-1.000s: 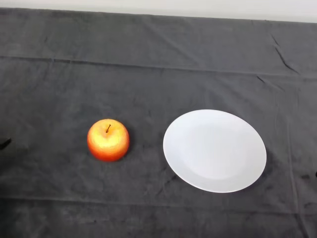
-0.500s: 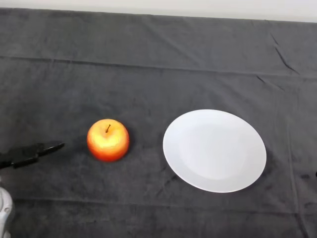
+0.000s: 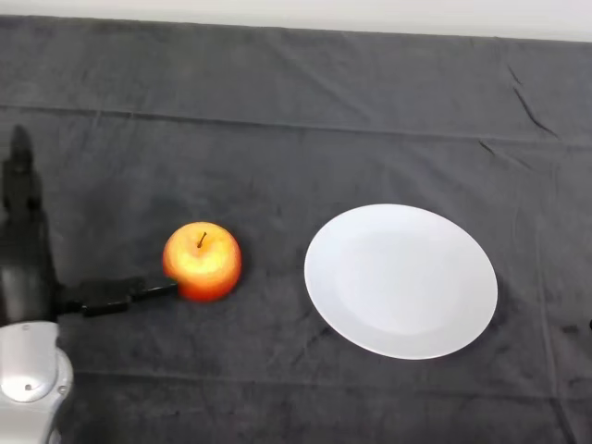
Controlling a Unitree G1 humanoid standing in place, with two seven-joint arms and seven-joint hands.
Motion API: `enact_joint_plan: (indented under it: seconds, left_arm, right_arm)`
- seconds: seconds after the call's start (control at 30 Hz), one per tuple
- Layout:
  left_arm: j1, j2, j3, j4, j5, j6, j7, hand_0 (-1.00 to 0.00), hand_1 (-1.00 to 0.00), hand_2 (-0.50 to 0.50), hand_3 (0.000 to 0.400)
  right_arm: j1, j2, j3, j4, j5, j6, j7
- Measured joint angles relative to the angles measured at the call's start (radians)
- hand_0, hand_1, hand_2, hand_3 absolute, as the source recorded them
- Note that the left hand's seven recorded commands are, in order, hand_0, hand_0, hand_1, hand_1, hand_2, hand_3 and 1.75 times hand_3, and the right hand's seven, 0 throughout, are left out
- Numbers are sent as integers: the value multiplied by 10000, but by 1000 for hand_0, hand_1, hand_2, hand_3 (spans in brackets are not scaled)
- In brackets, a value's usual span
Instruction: Move the apple to the plate
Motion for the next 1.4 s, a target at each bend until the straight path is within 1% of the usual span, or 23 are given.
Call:
enact_joint_plan:
  seconds: [0.07,0.23,0.37,0.5,0.63,0.73,0.83,0.87,0.9,0.93,0.97,1.0,1.27,1.3,1.33,1.37,1.4]
  left_arm:
    - [-162,-16,-130,153,72,0,-17,0,0,0,0]
    - [-701,-89,-537,1105,211,-3,-67,0,0,0,0]
    - [-936,-176,-858,1740,278,-28,-94,0,0,0,0]
    - [-1228,-420,-966,2415,277,-50,-102,0,0,0,0]
    - [-1332,-465,-1271,2884,278,-217,-142,0,0,0,0]
    - [-1536,-541,-1274,3409,276,-229,-182,0,0,0,0]
    - [-1591,-561,-1294,3497,276,-303,-183,0,0,0,0]
    - [-1628,-570,-1318,3552,276,-335,-183,-63,0,-31,25]
    - [-1720,-575,-1412,3712,276,-402,-184,-306,0,-153,122]
    - [-1806,-576,-1512,3835,276,-407,-186,-651,0,-325,260]
    - [-1877,-596,-1565,3910,276,-407,-188,-792,0,-396,317]
    - [-1929,-649,-1577,3943,276,-413,-197,-1000,0,-500,400]
    - [-1963,-736,-1937,4040,280,-589,-251,-1000,0,-500,400]
    - [-1982,-736,-1947,4066,281,-590,-250,-1000,-145,-427,400]
    - [-1996,-735,-1954,4083,283,-590,-249,-1000,-349,-325,400]
    - [-2010,-735,-1960,4096,286,-590,-249,-1000,-604,-198,400]
    - [-2021,-734,-1971,4108,286,-590,-248,-1000,-769,-116,400]
  right_arm:
    - [0,1,6,-5,0,0,0]
    - [-1,1,27,-14,1,0,-2]
    - [0,-1,71,-26,2,-1,-1]
    - [0,-5,110,-33,4,-1,-1]
    - [0,-6,115,-39,6,-1,-2]
    - [0,-12,116,-40,9,-1,-1]
    - [-1,-12,120,-40,10,-2,-1]
    - [-1,-12,121,-40,10,-2,-2]
    - [0,-14,120,-40,12,-2,-2]
    - [0,-16,120,-40,13,-2,-2]
    - [0,-17,120,-40,14,-2,-2]
    - [-1,-16,123,-41,13,-2,0]
    - [-2,-17,125,-42,13,-5,0]
    - [-2,-17,125,-42,13,-5,0]
    - [-2,-20,126,-42,13,-5,0]
    - [-2,-22,126,-42,13,-5,0]
    - [-2,-23,126,-42,13,-5,0]
